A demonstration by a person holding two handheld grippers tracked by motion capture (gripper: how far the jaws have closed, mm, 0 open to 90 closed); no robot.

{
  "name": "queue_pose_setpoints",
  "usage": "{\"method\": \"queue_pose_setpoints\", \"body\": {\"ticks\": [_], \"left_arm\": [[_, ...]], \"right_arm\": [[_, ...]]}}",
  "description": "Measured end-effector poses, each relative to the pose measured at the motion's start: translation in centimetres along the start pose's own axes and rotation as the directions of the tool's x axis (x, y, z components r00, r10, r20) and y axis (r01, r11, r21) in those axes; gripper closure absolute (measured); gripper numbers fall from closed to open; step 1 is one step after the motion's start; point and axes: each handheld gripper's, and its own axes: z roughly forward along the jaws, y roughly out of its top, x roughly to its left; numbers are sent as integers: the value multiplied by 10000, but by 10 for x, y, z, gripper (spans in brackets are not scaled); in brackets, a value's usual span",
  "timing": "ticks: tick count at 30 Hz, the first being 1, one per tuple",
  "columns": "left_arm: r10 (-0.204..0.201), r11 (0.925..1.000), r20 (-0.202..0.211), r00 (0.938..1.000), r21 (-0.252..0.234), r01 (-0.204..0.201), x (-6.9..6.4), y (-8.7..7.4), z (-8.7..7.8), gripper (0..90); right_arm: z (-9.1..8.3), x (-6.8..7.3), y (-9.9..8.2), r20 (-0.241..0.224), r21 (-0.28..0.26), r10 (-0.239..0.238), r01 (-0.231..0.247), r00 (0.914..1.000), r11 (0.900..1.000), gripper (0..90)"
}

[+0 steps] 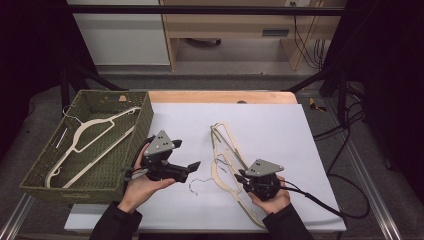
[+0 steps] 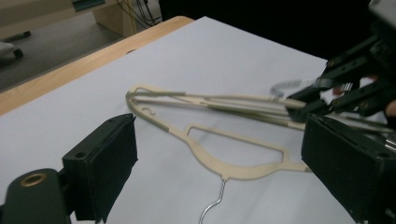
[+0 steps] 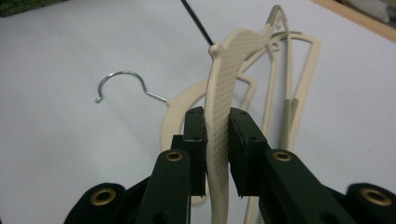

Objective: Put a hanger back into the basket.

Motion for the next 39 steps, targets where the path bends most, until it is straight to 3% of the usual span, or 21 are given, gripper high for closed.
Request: {"method": "queue_pose_setpoints", "body": {"ticks": [3,7,13,15,20,22,25,26,27,28,33,36,39], "left_arm": [[-86,9999,6,10000,89,86,2,-11,0,83],[-159,9998,81,9998,109,158,3,-24,2,71],[-144,9989,5,9999,445,144,2,-32,7,69],[-165,9987,57,9998,491,162,2,-33,7,69],[-190,9985,9,9998,505,189,5,-35,7,71],[-228,9986,26,9997,483,227,5,-35,6,74],[-179,9988,110,9998,453,174,5,-33,5,75],[-179,9988,110,9998,453,174,5,-33,5,75],[-134,9990,144,9998,434,127,4,-33,5,75],[-113,9989,174,9998,468,105,4,-32,5,76],[-74,9990,276,9996,444,61,1,-30,6,81],[33,9989,395,9992,462,-51,0,-27,8,82],[155,9984,602,9981,526,-187,-1,-24,12,89]], "right_arm": [[-6,-6,1,235,-18,151,-150,9996,9999,798],[-16,-14,2,947,-73,199,-193,9953,9998,823],[-29,-36,-2,1449,-203,648,-625,9873,9978,856],[-34,-46,-6,1399,-311,1102,-1069,9840,9938,866],[-40,-58,-10,1276,-402,1350,-1309,9826,9906,867],[-42,-60,-10,1150,-403,1403,-1365,9834,9898,867],[-45,-58,-6,389,-618,1420,-1395,9891,9883,867],[-45,-58,-6,389,-618,1420,-1395,9891,9883,867],[-44,-54,-2,-181,-763,1277,-1287,9917,9887,868],[-43,-51,0,-469,-833,1240,-1276,9912,9883,868],[-35,-35,10,-1657,-1024,960,-1139,9815,9882,868],[-30,-29,13,-2135,-1096,737,-988,9742,9891,868],[-28,-24,16,-2331,-1165,608,-899,9706,9891,868]]}}
